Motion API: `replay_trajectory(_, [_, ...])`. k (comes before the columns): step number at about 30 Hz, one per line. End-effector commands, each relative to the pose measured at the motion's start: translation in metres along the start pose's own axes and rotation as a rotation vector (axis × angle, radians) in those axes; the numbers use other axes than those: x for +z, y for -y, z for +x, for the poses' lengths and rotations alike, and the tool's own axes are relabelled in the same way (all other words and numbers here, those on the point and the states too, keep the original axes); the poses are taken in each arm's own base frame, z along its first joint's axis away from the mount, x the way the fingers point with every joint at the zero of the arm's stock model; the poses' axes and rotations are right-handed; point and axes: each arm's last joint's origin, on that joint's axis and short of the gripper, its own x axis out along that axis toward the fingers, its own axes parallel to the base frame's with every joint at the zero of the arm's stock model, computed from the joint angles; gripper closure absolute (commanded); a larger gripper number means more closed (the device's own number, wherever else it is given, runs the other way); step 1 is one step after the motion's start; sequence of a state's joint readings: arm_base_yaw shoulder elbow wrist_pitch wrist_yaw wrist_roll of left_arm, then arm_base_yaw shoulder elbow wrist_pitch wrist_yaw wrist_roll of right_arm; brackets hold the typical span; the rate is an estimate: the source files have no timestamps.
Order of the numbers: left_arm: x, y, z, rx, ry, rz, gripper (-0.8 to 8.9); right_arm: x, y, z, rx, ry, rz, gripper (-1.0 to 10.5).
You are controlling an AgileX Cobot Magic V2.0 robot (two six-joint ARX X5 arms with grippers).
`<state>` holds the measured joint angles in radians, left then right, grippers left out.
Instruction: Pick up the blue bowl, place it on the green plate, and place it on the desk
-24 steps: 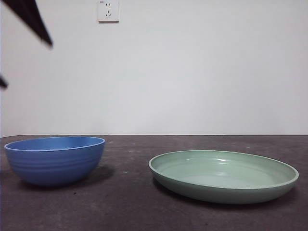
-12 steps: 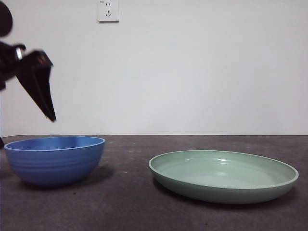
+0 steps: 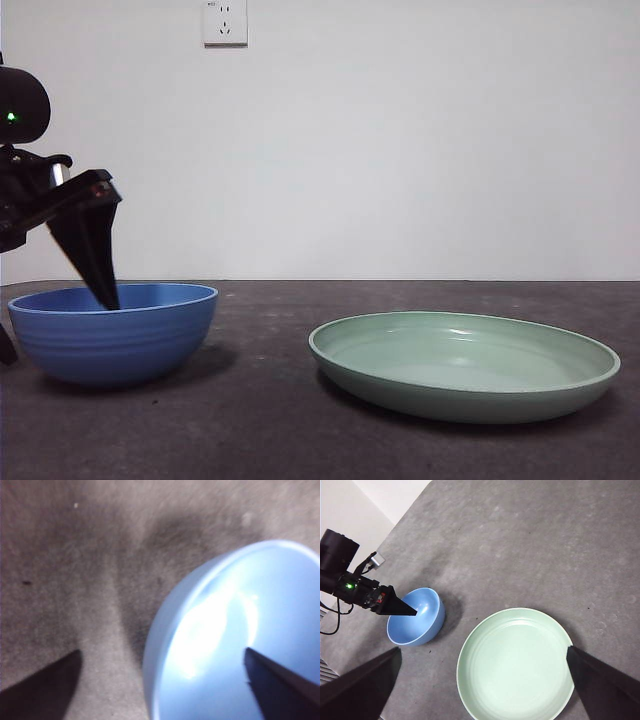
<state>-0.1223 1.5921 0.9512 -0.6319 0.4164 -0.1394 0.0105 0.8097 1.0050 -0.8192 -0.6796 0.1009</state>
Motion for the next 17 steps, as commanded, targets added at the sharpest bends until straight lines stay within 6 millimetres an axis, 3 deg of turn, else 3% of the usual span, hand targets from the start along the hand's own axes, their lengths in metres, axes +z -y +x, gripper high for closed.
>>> replay_trajectory(1, [0.0052, 0.0012, 0.0005, 0.004, 0.01, 0.026, 5.41, 0.0046, -0.002, -0.0015, 0.004, 0.016, -0.022, 3.5])
replay_trajectory(6, [0.0053, 0.0011, 0.0005, 0.004, 0.011, 0.026, 7.84, 0.0046, -0.002, -0.0015, 0.004, 0.016, -0.022, 3.5])
replay_trajectory(17, [0.0105, 0.0073, -0.0057, 0.084, 0.01, 0.009, 7.99, 0.0045, -0.002, -0.0015, 0.004, 0.016, -0.021, 3.5])
